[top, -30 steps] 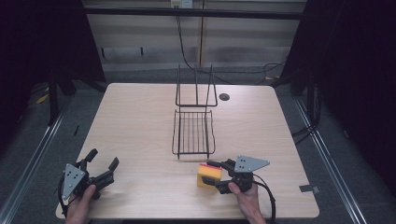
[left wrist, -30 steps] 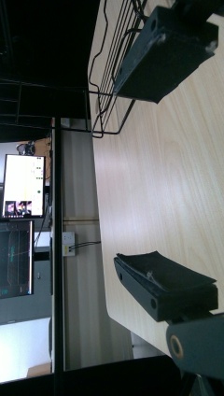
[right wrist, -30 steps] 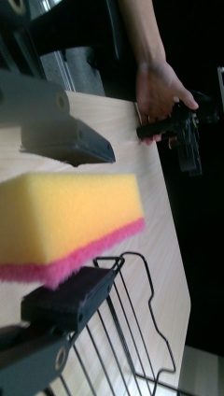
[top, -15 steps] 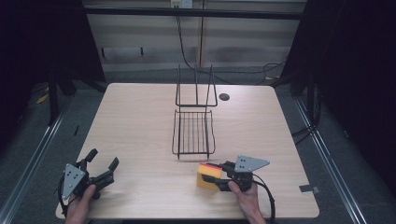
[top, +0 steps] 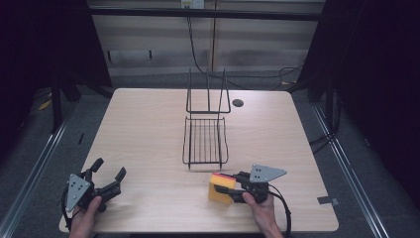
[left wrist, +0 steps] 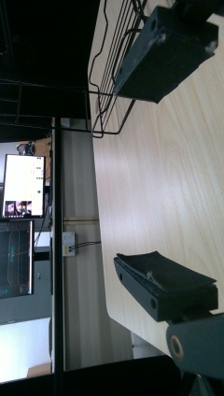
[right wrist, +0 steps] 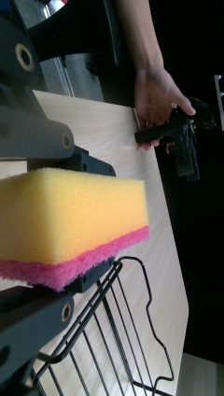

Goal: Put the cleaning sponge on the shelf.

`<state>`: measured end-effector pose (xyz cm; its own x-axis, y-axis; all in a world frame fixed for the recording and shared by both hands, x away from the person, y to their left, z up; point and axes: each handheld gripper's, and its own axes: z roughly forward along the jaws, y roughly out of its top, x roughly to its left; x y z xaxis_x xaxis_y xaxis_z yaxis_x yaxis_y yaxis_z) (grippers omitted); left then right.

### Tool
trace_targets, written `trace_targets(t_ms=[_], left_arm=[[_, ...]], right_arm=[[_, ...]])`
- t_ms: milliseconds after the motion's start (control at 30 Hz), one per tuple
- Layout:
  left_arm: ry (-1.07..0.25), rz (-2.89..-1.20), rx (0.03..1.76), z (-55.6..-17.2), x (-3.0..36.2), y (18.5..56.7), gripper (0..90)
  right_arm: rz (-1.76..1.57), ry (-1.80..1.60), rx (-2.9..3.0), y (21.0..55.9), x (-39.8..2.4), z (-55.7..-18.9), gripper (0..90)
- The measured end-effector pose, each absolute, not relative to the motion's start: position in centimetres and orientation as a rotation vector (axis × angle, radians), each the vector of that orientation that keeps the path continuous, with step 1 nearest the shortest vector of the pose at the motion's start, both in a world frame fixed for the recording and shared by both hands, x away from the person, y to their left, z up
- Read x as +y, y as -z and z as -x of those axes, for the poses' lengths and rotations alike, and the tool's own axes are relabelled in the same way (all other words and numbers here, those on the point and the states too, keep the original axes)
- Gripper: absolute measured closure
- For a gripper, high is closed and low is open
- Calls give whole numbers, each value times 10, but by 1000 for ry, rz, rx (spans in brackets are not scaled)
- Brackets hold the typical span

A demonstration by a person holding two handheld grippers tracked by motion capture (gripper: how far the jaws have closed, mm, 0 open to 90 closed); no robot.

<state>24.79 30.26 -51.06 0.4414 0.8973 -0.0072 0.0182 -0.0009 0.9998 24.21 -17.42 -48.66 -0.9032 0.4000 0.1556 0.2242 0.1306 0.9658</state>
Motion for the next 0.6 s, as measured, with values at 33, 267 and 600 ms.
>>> trace_targets(t_ms=[33, 267, 600], left_arm=[[-856, -1400, 879, -248, 302, 511, 156], [-853, -1402, 881, -248, 302, 511, 156], [-854, -1402, 880, -248, 303, 511, 156]], right_arm=[[-624, -1884, 2252, 486, -174, -242, 592], [-615, -1881, 2260, 482, -174, -242, 593], [-603, -1880, 2275, 475, -171, -247, 595]])
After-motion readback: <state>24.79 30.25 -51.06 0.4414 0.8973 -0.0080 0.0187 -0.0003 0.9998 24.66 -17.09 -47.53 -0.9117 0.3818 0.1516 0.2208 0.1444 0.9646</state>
